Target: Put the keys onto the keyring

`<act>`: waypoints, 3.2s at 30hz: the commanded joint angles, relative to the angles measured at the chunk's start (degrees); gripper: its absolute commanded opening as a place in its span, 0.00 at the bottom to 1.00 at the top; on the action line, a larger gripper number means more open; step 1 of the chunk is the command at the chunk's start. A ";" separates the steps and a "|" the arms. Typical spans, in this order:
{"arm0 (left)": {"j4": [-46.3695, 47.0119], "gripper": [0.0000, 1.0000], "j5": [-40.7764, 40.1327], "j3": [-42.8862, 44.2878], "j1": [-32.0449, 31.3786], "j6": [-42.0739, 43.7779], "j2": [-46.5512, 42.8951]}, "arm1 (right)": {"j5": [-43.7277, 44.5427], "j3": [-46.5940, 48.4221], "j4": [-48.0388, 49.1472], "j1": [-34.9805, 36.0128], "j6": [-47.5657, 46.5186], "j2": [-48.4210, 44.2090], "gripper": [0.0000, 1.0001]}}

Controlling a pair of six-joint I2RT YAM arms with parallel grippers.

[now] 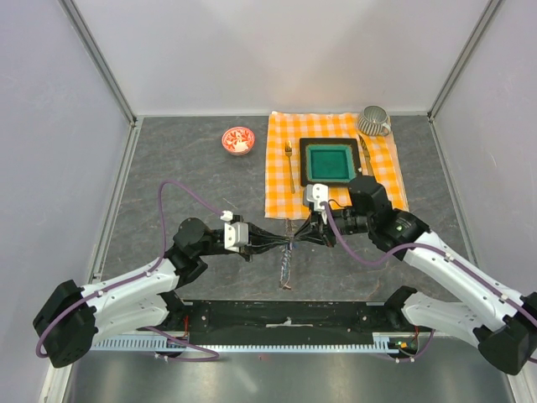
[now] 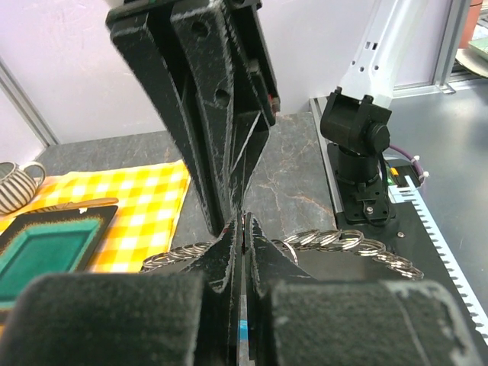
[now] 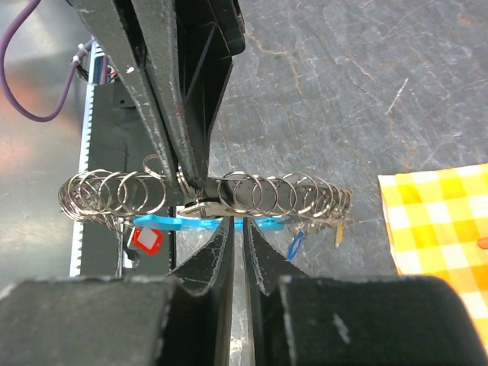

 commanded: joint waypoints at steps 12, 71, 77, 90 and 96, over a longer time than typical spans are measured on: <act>2.17 0.02 -1.93 2.30 0.00 1.50 -1.15 | -1.38 2.19 -1.96 -0.28 -2.00 -3.90 0.34; 10.08 0.02 -2.45 0.46 0.00 -1.05 1.05 | 11.00 -0.18 2.86 -0.28 2.57 -6.44 0.21; 13.50 0.02 -4.48 -0.95 0.00 -2.45 1.40 | 7.51 -3.70 10.23 -0.28 3.62 -11.72 0.30; 16.31 0.02 -6.23 -1.83 0.00 -2.89 0.43 | -1.12 -6.24 16.92 -0.37 5.81 -8.91 0.40; 18.42 0.02 -5.88 -2.00 0.00 -5.44 0.78 | -3.75 -6.60 19.92 -0.28 6.78 -6.89 0.40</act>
